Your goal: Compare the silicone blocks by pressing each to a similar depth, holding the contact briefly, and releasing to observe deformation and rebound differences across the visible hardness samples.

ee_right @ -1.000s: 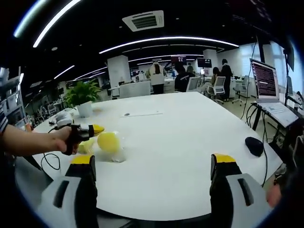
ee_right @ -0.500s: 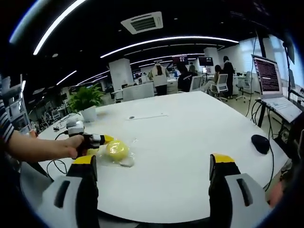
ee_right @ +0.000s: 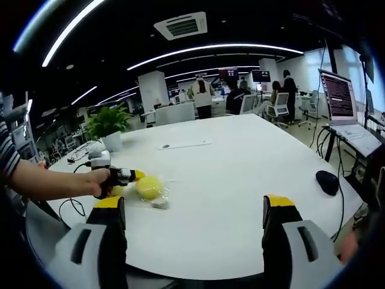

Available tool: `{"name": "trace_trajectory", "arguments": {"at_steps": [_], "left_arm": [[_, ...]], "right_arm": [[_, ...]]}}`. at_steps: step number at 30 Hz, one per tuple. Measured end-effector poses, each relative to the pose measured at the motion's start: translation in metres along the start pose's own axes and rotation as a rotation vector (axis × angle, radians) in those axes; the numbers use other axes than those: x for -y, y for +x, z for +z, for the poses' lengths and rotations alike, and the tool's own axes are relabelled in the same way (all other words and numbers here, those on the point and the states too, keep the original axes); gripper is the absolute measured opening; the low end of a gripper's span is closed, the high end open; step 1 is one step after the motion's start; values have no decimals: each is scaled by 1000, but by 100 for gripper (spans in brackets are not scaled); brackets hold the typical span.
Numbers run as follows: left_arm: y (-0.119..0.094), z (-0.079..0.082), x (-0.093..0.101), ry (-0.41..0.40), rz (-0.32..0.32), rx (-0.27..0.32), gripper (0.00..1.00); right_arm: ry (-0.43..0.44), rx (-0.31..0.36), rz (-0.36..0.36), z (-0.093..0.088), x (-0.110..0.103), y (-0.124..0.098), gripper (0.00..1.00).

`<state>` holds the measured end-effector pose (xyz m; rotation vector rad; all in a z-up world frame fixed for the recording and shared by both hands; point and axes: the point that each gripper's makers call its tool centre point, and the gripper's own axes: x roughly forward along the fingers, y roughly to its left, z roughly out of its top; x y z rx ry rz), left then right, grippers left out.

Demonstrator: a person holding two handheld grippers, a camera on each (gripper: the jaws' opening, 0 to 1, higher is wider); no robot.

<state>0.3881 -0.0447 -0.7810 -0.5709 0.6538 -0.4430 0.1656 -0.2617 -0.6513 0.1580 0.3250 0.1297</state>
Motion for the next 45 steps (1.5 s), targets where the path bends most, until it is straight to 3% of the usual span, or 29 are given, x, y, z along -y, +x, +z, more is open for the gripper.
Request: {"name": "trace_trajectory", "arguments": {"at_steps": [2, 4, 7, 13, 18, 28, 36, 45], "left_arm": [[0, 0, 1, 2, -14, 2, 4], [-2, 2, 6, -14, -43, 14, 14], [-6, 6, 5, 58, -31, 30, 18], [-17, 21, 1, 39, -24, 76, 31], [-28, 33, 7, 112, -36, 110, 43], [-56, 61, 36, 304, -62, 182, 85], [-93, 88, 55, 349, -104, 254, 100], [-148, 114, 64, 463, -117, 289, 100]], "right_arm": [[2, -5, -3, -1, 0, 0, 89], [3, -27, 3, -6, -1, -1, 88], [-1, -35, 4, -9, -2, -3, 89], [0, -32, 6, -11, -4, -6, 88], [0, -37, 16, -14, -7, -8, 88], [3, -34, 32, -14, -12, -15, 87], [-6, -21, 38, -12, -10, -16, 87], [-21, 1, 58, -3, -14, -1, 90]]}}
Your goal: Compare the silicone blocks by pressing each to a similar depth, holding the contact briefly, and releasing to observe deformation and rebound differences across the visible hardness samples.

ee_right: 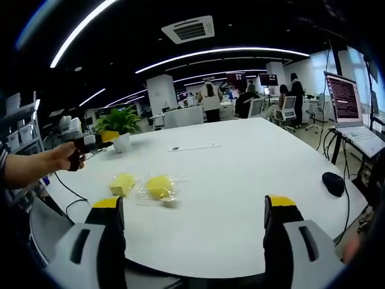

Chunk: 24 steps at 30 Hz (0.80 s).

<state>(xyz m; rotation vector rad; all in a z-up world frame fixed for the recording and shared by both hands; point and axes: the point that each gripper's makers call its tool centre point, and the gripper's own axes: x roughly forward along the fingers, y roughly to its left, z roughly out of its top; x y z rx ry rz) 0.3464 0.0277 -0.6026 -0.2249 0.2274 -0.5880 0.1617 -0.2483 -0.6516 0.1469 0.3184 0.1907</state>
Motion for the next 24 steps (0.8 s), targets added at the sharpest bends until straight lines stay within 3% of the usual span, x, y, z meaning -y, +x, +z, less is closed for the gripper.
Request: {"name": "trace_trajectory", "arguments": {"at_steps": [9, 14, 20, 24], "left_arm": [[-54, 52, -15, 53, 35, 83, 100], [-94, 80, -19, 132, 61, 135, 100], [-136, 91, -25, 159, 82, 170, 100], [-162, 89, -28, 221, 71, 212, 100]], "right_arm": [[-18, 32, 50, 17, -16, 16, 88], [-37, 47, 79, 22, -28, 21, 89], [-58, 70, 110, 30, -45, 25, 90], [-65, 80, 119, 35, -52, 26, 89]]}}
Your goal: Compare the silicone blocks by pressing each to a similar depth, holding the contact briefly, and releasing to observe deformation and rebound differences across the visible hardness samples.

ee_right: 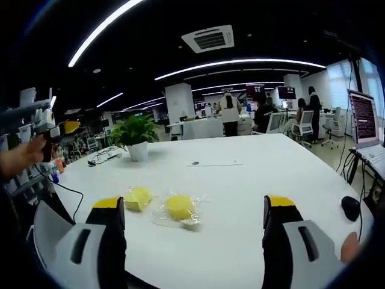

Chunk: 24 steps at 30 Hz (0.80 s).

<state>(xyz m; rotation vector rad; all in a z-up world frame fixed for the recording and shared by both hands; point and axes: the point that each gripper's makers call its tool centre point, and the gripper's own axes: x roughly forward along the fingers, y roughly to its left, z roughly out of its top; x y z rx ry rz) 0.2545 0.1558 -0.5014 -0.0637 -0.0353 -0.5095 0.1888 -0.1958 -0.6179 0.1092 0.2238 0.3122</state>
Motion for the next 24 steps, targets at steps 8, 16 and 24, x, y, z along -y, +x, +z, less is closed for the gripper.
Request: {"name": "trace_trajectory", "arguments": {"at_steps": [8, 16, 24], "left_arm": [[-35, -27, -16, 42, 50, -77, 100], [-58, -45, -16, 12, 50, -138, 100], [-81, -67, -11, -35, 61, -169, 100]], "right_arm": [[-17, 16, 8, 6, -13, 3, 90], [-30, 3, -6, 10, -16, 4, 90], [-41, -7, -18, 7, -22, 6, 90]]}}
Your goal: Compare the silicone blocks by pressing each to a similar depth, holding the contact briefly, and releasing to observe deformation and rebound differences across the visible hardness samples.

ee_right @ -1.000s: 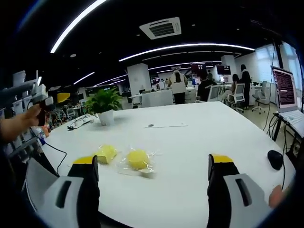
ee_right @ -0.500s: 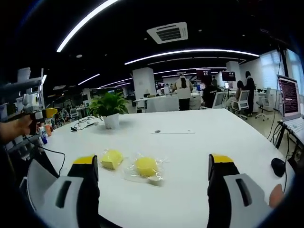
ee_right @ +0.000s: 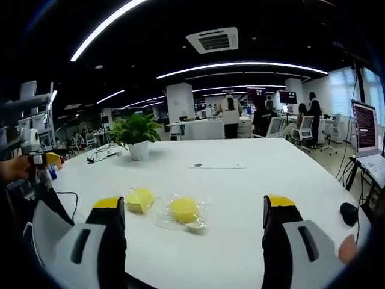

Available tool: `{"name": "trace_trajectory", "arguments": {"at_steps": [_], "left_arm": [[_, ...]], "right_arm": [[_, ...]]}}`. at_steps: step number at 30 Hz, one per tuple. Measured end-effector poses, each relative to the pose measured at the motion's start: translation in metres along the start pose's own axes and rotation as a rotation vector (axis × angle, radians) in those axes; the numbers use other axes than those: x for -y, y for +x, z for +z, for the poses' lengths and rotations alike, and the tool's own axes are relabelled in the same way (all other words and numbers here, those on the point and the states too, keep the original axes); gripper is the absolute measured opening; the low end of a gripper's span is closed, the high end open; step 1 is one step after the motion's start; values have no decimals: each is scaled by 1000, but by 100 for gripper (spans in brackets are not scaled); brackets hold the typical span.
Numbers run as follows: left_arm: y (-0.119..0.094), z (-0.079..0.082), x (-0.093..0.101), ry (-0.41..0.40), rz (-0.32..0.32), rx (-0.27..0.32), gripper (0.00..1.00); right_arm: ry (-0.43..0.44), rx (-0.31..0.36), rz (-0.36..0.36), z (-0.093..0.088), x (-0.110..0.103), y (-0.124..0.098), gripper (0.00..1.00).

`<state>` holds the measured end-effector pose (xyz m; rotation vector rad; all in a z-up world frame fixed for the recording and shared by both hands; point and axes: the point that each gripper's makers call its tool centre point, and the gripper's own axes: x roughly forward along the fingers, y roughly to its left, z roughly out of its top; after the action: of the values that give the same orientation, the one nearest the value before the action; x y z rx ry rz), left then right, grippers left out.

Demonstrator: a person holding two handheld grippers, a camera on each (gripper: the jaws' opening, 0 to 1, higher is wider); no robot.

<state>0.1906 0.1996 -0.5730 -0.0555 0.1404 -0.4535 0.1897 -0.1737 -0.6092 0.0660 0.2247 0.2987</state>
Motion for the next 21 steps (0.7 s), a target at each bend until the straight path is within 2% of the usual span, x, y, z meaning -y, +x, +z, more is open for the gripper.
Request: {"name": "trace_trajectory", "arguments": {"at_steps": [5, 8, 12, 16, 19, 21], "left_arm": [[-7, -22, 6, -12, -13, -56, 100], [-8, -31, 10, -28, -29, -70, 100], [-8, -39, 18, -6, -49, -102, 100], [-7, -41, 23, -19, -71, -105, 100], [-6, -49, 23, -3, -80, -143, 100], [-5, -51, 22, 0, -87, -156, 99]], "right_arm": [[-43, -41, -2, -10, -2, -1, 91], [-50, -42, -8, -12, 3, -3, 93], [-109, -71, -21, -17, 4, -6, 96], [-46, -65, -57, -18, 15, -9, 96], [-69, -144, -89, -32, 25, -11, 96], [-77, -195, -72, -42, 24, -12, 96]]}}
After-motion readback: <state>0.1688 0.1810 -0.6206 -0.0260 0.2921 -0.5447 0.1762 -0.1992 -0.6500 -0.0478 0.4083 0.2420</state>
